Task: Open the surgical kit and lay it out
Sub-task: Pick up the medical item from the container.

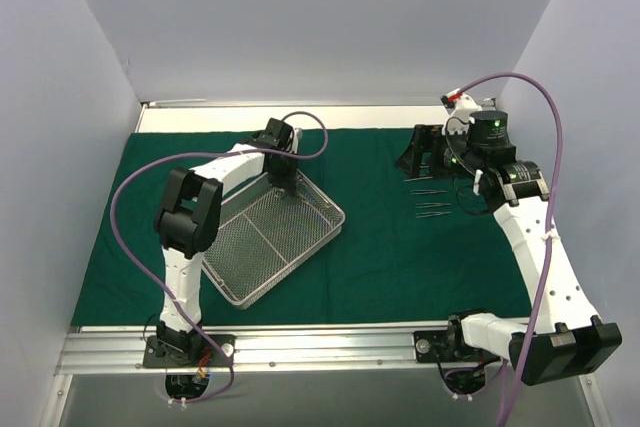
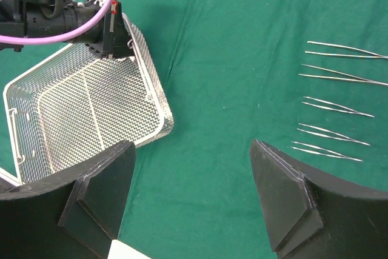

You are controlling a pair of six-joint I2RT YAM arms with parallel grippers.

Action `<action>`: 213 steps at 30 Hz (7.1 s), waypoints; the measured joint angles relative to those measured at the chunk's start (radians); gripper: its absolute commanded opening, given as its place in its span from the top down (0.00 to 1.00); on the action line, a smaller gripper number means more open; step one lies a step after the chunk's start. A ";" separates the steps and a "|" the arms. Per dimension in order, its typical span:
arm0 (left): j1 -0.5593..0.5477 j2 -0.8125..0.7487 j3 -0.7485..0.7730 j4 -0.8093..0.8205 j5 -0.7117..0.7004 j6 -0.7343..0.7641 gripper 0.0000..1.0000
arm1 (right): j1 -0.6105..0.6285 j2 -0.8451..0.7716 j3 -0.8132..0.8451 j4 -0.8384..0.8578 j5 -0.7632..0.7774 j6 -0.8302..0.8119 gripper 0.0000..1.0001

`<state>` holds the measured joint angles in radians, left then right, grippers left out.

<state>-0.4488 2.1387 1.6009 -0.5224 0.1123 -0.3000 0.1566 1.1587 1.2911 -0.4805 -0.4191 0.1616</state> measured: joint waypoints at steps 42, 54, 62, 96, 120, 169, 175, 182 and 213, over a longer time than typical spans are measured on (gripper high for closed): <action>0.040 -0.071 -0.092 -0.125 0.132 -0.036 0.98 | 0.279 0.706 0.139 0.105 -0.074 0.021 0.41; 0.040 -0.071 -0.092 -0.126 0.135 -0.035 0.98 | 0.388 0.706 0.120 0.122 -0.151 0.011 0.45; 0.040 -0.070 -0.091 -0.133 0.147 -0.035 0.98 | 0.386 0.725 0.100 0.127 -0.166 -0.003 0.50; 0.050 -0.100 -0.134 -0.235 0.182 -0.038 0.98 | 0.401 0.793 0.087 0.137 -0.171 0.032 0.99; 0.060 -0.385 -0.246 -0.246 0.113 0.011 0.58 | 0.401 0.793 0.087 0.141 -0.167 0.041 0.99; -0.155 -0.194 -0.241 -0.183 -0.195 0.068 0.58 | 0.401 0.793 0.086 0.146 -0.169 0.053 0.99; -0.158 -0.181 -0.229 -0.183 -0.206 0.058 0.71 | 0.401 0.793 0.086 0.145 -0.170 0.055 0.99; -0.152 -0.182 -0.229 -0.175 -0.197 0.057 0.94 | 0.401 0.793 0.086 0.145 -0.170 0.055 0.99; -0.048 -0.455 -0.207 -0.386 -0.100 0.055 0.98 | 0.402 0.793 0.098 0.143 -0.151 0.035 0.47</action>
<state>-0.4969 1.6836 1.3941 -0.9081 0.0128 -0.2455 0.5591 1.9522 1.3891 -0.3374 -0.5705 0.1967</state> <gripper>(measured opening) 0.171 0.440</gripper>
